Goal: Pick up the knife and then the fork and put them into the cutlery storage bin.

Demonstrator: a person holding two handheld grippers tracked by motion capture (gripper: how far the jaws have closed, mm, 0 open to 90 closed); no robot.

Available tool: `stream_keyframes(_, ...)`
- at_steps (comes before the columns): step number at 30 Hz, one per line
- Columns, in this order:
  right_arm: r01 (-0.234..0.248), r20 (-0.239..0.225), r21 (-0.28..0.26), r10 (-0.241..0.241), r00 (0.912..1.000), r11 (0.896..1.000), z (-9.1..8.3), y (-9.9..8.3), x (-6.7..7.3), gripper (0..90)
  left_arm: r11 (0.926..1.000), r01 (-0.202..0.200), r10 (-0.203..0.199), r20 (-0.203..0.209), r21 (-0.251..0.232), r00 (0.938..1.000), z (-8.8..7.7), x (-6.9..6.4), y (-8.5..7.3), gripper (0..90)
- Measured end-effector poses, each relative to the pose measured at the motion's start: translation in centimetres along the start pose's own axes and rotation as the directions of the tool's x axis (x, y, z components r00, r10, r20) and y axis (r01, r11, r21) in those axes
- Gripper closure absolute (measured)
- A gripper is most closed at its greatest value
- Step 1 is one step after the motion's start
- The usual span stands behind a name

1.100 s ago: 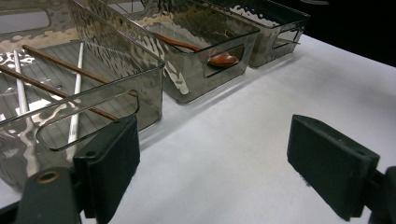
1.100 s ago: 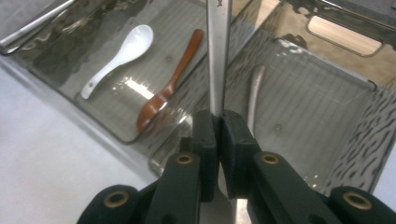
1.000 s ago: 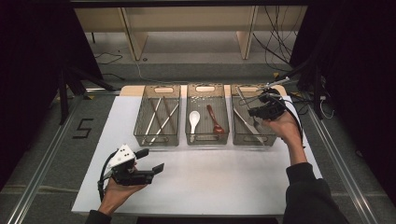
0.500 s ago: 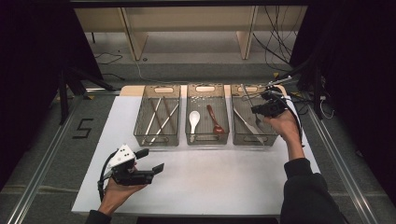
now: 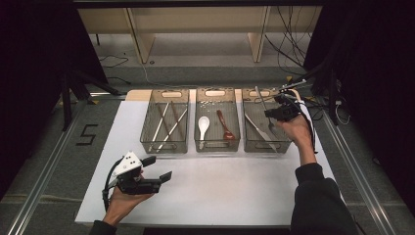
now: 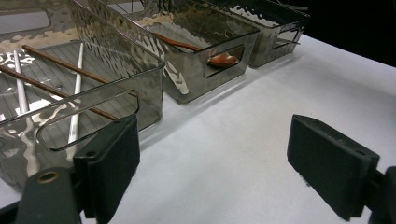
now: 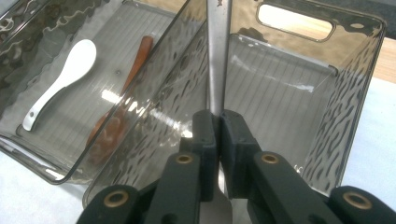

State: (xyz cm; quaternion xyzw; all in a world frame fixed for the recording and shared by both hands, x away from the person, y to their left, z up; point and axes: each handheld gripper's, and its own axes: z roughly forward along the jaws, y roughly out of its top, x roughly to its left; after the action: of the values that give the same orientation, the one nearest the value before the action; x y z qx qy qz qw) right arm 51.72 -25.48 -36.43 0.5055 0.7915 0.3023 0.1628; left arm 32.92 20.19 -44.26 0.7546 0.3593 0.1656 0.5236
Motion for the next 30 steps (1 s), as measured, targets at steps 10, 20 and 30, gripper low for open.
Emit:
stream_keyframes(10,-0.016,0.015,0.018,0.016,0.9998,1.000,0.8,0.0,-0.2,85.2,1.0000,0.000,0.000,0.001,0.000,1.0000,0.0,0.0,0.0,16.8)
stream_keyframes(20,-0.028,0.017,0.027,0.028,0.9995,0.999,1.3,-0.1,-0.4,85.1,1.0000,0.001,-0.001,0.002,-0.001,1.0000,0.0,0.0,0.0,16.8)
stream_keyframes(30,-0.042,0.021,0.033,0.041,0.9989,0.999,1.8,-0.1,-0.5,85.0,1.0000,0.001,-0.001,0.002,-0.001,1.0000,0.0,0.0,0.0,16.8)
